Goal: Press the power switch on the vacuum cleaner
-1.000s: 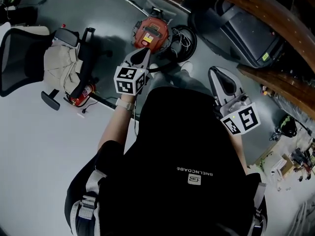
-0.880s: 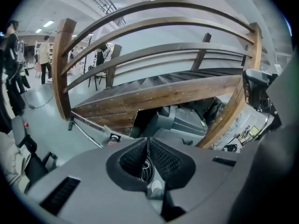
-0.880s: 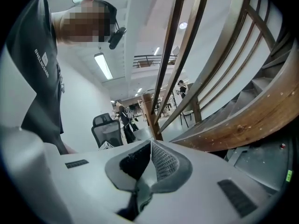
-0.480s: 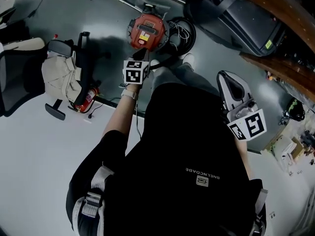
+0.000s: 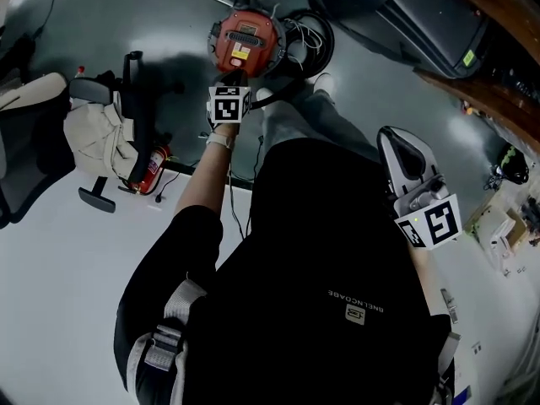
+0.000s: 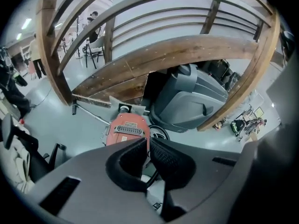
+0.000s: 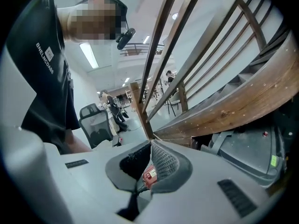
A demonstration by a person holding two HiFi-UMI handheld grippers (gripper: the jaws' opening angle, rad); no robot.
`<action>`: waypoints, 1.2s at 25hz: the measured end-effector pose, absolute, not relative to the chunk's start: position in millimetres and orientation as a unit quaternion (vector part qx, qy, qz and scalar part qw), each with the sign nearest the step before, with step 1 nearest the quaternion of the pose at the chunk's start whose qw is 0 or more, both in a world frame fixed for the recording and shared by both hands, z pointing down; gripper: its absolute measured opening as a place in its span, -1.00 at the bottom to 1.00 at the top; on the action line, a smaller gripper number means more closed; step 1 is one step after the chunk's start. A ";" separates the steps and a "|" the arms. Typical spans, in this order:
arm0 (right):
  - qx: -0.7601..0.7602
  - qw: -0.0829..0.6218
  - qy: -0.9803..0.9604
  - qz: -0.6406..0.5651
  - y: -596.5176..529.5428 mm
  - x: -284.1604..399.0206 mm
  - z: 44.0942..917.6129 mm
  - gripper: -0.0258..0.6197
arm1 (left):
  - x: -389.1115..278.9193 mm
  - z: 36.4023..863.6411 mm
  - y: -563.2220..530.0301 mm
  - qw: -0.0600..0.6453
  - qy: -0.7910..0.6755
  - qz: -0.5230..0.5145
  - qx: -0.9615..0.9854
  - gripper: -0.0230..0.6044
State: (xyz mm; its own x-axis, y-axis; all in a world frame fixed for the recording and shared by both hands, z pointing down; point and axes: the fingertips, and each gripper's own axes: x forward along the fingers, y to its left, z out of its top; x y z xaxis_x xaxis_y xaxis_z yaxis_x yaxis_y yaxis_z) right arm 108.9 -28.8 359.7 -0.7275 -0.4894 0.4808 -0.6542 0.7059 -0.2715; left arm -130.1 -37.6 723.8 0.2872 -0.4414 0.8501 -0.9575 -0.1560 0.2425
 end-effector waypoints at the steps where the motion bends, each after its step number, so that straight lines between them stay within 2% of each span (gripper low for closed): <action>1: 0.318 0.192 -0.902 0.220 -27.6 109.0 362.3 -0.83 | -132.1 732.9 -38.3 0.409 -0.506 0.320 0.689 -0.88; 30: 0.370 0.219 -0.846 0.317 9.0 118.3 443.6 -0.83 | -147.1 928.7 -40.8 0.433 -0.470 0.415 0.647 -0.88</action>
State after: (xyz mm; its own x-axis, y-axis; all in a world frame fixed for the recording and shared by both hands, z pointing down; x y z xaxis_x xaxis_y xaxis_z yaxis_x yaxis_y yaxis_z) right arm 118.3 9.0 443.6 -0.6310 -0.4862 0.6045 -0.7637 0.5264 -0.3737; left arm -147.1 -40.8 928.7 0.2140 -0.2493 0.9445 -0.9682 -0.1821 0.1714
